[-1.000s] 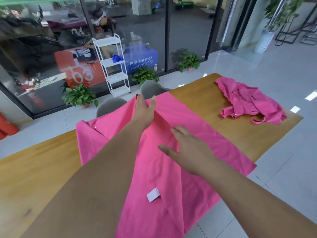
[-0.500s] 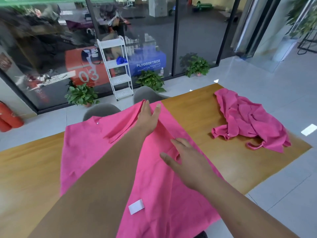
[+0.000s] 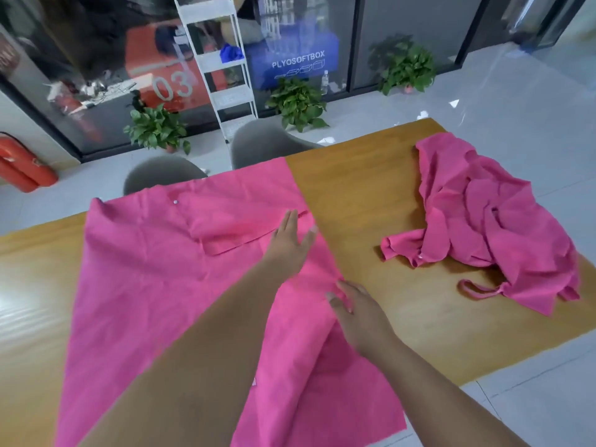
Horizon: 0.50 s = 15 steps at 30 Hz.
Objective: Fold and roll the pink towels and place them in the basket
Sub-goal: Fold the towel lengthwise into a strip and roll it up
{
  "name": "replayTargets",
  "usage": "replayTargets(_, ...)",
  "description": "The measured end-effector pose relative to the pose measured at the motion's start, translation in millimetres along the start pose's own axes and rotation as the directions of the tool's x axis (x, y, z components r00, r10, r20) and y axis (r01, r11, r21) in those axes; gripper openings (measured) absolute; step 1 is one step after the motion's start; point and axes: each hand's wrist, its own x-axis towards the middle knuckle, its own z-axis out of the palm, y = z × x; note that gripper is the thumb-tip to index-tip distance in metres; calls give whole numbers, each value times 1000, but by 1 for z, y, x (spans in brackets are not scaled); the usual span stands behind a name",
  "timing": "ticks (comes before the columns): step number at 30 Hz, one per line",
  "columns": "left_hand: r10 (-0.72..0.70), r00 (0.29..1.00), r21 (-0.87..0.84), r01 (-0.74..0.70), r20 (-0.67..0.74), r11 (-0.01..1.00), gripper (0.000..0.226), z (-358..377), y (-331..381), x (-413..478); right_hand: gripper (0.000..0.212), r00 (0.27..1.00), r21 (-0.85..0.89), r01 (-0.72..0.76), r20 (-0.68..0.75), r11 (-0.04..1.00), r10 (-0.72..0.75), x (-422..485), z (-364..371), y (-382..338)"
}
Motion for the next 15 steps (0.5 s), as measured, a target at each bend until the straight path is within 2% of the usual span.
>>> replayTargets(3, -41, 998, 172, 34, 39, 985, 82, 35, -37, -53, 61, 993, 37, -59, 100, 998, 55, 5, 10, 30)
replayTargets(7, 1, 999, 344, -13, 35, 939, 71, 54, -72, -131, 61, 998, 31, -12, 61, 999, 10, -9, 23, 48)
replayTargets(15, -108, 991, 434, 62, 82, 899, 72, 58, -118, -216, 69, 999, -216, 28, -12, 976, -32, -27, 48, 48)
